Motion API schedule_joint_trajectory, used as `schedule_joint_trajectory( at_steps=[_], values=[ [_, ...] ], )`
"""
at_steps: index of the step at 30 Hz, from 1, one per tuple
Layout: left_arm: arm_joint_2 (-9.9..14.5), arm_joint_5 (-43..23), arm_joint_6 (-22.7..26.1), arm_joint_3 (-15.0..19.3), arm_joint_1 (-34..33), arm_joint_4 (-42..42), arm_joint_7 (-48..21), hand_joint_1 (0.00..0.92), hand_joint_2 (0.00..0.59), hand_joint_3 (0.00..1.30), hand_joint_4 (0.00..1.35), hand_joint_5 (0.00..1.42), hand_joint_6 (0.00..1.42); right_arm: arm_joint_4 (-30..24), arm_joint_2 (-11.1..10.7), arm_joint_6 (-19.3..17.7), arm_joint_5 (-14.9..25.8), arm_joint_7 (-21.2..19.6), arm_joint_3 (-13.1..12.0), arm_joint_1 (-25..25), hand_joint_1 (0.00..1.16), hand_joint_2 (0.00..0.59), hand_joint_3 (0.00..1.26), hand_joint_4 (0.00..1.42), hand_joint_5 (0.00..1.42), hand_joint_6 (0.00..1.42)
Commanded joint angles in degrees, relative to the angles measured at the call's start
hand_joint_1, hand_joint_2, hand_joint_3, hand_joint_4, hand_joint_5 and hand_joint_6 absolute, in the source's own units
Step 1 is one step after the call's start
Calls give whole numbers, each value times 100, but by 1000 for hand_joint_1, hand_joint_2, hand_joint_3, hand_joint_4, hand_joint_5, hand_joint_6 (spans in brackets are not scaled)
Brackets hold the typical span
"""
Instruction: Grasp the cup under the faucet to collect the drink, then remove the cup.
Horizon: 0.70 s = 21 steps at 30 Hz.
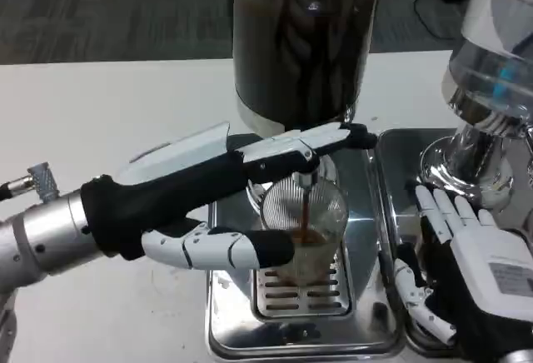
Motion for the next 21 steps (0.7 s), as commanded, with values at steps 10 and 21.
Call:
schedule_joint_trajectory(
  at_steps=[10,21],
  values=[
    [353,91,-88,-307,165,-210,162,0,238,64,0,20,0,-218,561,-596,2332,237,-557,154,303,482,0,43,0,43],
    [393,55,74,-316,230,-375,326,0,248,64,0,20,0,-53,328,-852,3754,1291,-807,-115,437,282,0,0,0,0]
  ],
)
